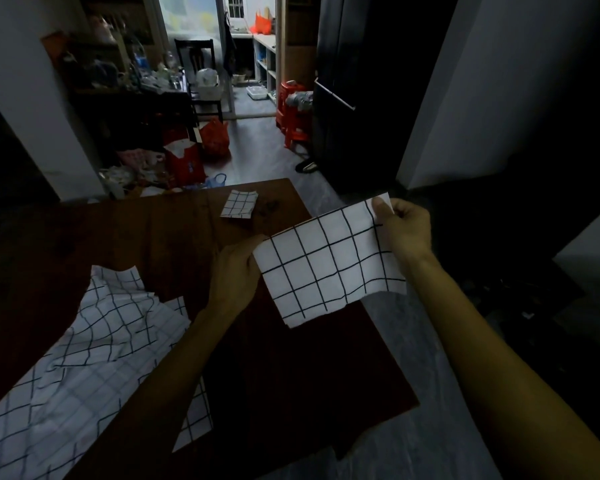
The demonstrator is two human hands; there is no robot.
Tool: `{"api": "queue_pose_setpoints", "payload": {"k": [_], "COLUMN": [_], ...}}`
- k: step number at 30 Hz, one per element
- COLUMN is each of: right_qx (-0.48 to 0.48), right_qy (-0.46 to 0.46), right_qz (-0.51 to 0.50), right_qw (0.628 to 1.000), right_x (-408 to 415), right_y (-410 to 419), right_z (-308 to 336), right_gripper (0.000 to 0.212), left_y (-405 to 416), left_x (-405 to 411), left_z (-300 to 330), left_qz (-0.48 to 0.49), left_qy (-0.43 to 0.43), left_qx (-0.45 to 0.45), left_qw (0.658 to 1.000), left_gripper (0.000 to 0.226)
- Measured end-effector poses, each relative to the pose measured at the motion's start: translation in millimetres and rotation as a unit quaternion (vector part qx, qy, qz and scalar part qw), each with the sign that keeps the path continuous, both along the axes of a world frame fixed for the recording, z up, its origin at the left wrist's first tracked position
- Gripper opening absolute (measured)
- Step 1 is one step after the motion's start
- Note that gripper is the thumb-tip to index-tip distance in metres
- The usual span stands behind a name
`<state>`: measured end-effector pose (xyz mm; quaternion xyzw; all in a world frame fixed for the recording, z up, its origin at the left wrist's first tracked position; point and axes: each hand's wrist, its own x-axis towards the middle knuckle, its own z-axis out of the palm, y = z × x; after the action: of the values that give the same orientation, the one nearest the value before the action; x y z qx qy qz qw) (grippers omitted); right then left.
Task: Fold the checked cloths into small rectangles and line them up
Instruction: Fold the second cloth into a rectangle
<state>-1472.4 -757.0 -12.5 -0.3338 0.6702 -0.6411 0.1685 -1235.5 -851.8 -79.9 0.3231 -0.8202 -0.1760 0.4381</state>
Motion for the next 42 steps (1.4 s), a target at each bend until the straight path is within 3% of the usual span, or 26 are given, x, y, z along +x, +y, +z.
{"api": "queue_pose_setpoints", "payload": {"k": [5,7,11,14,17,20,23,33,37,39,42], "right_qx": [-0.022,-0.025,0.01,0.03,0.031,-0.008,-0.022,-0.014,-0.006,0.009,0.038], "right_qy": [0.031,0.077,0.217,0.298,0.278,0.243,0.243,0.24,0.259,0.294,0.331], "right_qz": [-0.022,-0.029,0.06,0.147,0.198,0.178,0.146,0.052,0.055,0.061,0.111], "right_qw": [0.999,0.996,0.974,0.943,0.939,0.953,0.959,0.969,0.964,0.954,0.936], "right_x": [-1.0,-3.0,7.1,18.3,29.7,32.3,24.6,9.5,13.1,15.7,27.1], "right_y": [0.0,0.8,-4.7,-10.0,-10.1,-9.2,-4.7,6.7,6.7,4.2,2.9], "right_z": [-2.0,-0.1,5.6,9.0,11.2,12.6,16.0,13.2,10.6,5.0,-2.8], "right_gripper": [0.034,0.034,0.024,0.024,0.015,0.014,0.014,0.018,0.018,0.023,0.018], "left_y": [-16.2,-19.8,-9.4,3.6,12.5,8.6,1.6,-3.8,-5.4,0.6,8.3], "left_x": [12.1,16.1,-2.3,-27.7,-45.2,-45.8,-34.6,-11.8,-11.1,-16.8,-33.6], "left_z": [-6.1,-5.8,11.2,30.5,42.6,31.6,9.4,-20.3,-19.4,-11.3,10.3], "left_qz": [0.001,0.029,0.007,-0.069,-0.154,-0.144,-0.125,-0.132,-0.124,-0.138,-0.161], "left_qy": [-0.057,-0.039,-0.002,-0.039,-0.022,-0.015,-0.036,-0.089,-0.153,-0.124,-0.048], "left_qx": [0.064,0.09,0.104,0.109,0.121,0.128,0.161,0.222,0.208,0.223,0.216], "left_qw": [0.996,0.995,0.995,0.991,0.98,0.981,0.978,0.962,0.958,0.957,0.962], "left_gripper": [0.036,0.036,0.036,0.048,0.041,0.016,0.033,0.019,0.036,0.01,0.033]}}
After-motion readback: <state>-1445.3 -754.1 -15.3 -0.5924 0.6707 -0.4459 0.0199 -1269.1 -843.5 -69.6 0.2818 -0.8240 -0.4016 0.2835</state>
